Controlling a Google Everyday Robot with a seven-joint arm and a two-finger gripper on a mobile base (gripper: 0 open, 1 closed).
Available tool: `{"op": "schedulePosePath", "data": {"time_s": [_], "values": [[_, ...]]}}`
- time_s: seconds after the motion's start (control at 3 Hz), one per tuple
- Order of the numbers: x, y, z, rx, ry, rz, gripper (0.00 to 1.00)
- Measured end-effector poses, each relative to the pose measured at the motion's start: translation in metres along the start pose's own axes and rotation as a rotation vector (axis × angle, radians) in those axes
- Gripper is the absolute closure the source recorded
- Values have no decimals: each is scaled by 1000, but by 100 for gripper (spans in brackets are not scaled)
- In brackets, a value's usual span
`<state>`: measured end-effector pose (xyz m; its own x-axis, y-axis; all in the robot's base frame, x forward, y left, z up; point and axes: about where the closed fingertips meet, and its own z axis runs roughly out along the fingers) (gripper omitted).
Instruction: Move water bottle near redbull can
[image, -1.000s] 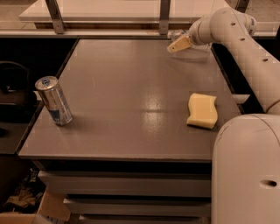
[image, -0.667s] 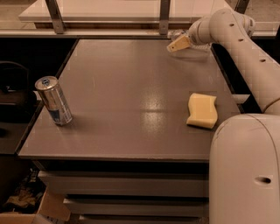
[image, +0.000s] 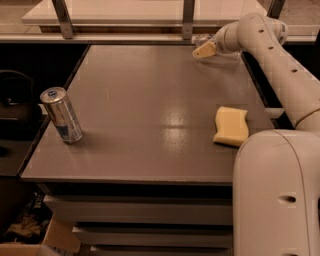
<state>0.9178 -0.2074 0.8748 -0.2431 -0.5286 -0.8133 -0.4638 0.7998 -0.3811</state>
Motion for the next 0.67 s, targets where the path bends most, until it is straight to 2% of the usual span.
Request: {"op": "schedulePosePath", "data": {"time_s": [0.67], "values": [[12, -2, 4, 3, 27, 27, 64]]}}
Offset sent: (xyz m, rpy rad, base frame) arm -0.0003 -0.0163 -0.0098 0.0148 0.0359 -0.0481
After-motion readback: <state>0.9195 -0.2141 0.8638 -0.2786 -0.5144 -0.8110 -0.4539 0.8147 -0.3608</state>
